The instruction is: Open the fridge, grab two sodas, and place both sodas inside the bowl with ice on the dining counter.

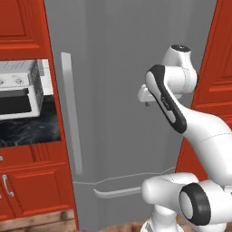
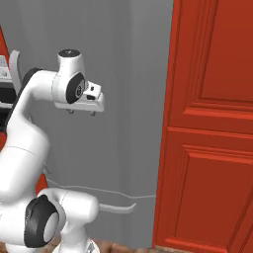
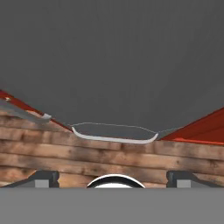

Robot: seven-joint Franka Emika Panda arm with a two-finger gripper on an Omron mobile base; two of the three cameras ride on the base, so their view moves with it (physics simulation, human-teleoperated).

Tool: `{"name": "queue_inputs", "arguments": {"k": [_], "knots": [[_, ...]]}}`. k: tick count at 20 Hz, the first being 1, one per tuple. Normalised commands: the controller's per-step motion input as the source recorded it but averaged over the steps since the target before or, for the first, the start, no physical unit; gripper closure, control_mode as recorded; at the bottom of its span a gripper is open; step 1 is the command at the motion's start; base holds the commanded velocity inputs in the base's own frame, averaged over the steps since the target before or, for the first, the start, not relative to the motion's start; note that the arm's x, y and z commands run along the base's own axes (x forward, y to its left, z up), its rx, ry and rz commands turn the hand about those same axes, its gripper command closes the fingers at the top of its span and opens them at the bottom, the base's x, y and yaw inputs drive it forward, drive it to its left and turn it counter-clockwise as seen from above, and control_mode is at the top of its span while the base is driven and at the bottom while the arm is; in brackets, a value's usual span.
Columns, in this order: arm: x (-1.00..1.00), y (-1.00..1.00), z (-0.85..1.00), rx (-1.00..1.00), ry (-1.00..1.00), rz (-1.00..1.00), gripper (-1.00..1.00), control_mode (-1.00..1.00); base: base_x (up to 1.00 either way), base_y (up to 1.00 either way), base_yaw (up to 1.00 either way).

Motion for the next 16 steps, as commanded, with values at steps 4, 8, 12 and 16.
{"name": "queue_inputs", "arguments": {"k": [4, 8, 12, 16], "knots": [[0.00, 0.00, 0.00, 0.00, 0.00, 0.00, -1.00, 1.00, -0.31, 0.86, -0.09], [0.00, 0.00, 0.00, 0.00, 0.00, 0.00, -1.00, 1.00, -0.44, 0.60, -0.28], [0.00, 0.00, 0.00, 0.00, 0.00, 0.00, -1.00, 1.00, -0.48, 0.48, -0.30], [0.00, 0.00, 0.00, 0.00, 0.00, 0.00, -1.00, 1.00, -0.40, 0.48, -0.31]]}}
